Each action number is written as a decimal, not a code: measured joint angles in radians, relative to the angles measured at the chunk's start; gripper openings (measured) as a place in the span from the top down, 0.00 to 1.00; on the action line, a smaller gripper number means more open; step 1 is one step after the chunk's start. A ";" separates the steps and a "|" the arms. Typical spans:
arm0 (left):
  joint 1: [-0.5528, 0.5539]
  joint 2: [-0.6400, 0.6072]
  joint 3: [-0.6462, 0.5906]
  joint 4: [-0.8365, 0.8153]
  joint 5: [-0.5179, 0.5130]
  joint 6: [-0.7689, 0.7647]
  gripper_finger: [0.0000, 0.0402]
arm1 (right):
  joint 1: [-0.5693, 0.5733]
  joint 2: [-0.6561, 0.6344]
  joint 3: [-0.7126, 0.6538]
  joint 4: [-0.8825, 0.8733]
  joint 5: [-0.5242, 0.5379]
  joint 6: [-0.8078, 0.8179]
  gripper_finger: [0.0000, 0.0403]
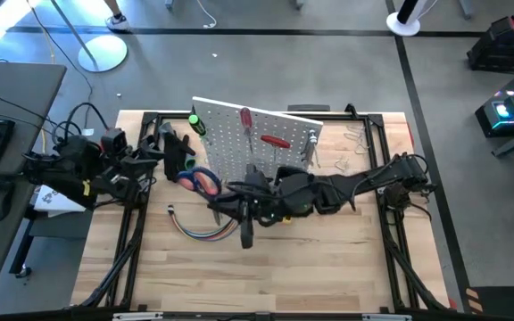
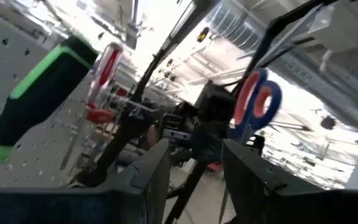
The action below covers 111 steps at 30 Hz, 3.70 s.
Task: Hang tools onto peg board
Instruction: Hang the scissors on the peg board
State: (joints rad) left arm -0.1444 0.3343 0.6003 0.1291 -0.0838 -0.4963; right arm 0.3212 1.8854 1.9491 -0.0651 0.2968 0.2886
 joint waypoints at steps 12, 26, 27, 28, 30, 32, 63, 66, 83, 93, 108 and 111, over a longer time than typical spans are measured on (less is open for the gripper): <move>0.000 -0.139 0.000 -0.100 0.126 -0.025 0.66 | 0.169 0.096 0.000 0.045 0.577 0.148 0.96; 0.000 -0.170 0.000 -0.300 0.044 -0.098 0.66 | 0.067 0.232 0.000 0.039 0.858 -0.022 0.96; 0.000 -0.170 0.000 -0.302 0.044 -0.104 0.66 | 0.053 0.232 0.000 0.040 0.850 -0.047 0.96; 0.000 -0.169 0.000 -0.306 0.042 -0.111 0.66 | 0.040 0.232 0.000 0.045 0.835 -0.073 0.96; 0.000 -0.169 0.000 -0.309 0.035 -0.124 0.66 | 0.015 0.232 0.000 0.071 0.758 -0.143 0.96; 0.000 -0.169 0.000 -0.313 0.023 -0.129 0.66 | -0.004 0.231 0.000 0.103 0.653 -0.222 0.96; 0.000 -0.169 0.000 -0.257 -0.104 -0.172 0.68 | 0.037 -0.158 -0.420 0.130 0.326 -0.373 0.96; 0.000 -0.169 0.000 -0.261 -0.130 -0.173 0.70 | 0.129 -0.306 -0.616 0.330 0.393 -0.384 0.96; 0.000 -0.169 0.000 -0.332 -0.192 -0.147 0.71 | -0.031 -0.227 -0.542 0.288 0.116 -0.709 0.96; 0.000 -0.169 0.000 -0.460 -0.150 -0.128 0.71 | -0.197 -0.159 -0.626 0.562 0.021 -0.666 0.96; 0.000 -0.169 0.000 -0.537 -0.163 -0.140 0.71 | -0.224 -0.084 -0.581 0.572 0.184 -0.714 0.96; 0.000 -0.169 0.000 -0.538 -0.164 -0.153 0.71 | -0.224 -0.084 -0.582 0.561 0.166 -0.716 0.96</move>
State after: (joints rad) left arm -0.1444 0.1654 0.5999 -0.4087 -0.2481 -0.6495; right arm 0.0971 1.8019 1.3674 0.4959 0.4626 -0.4278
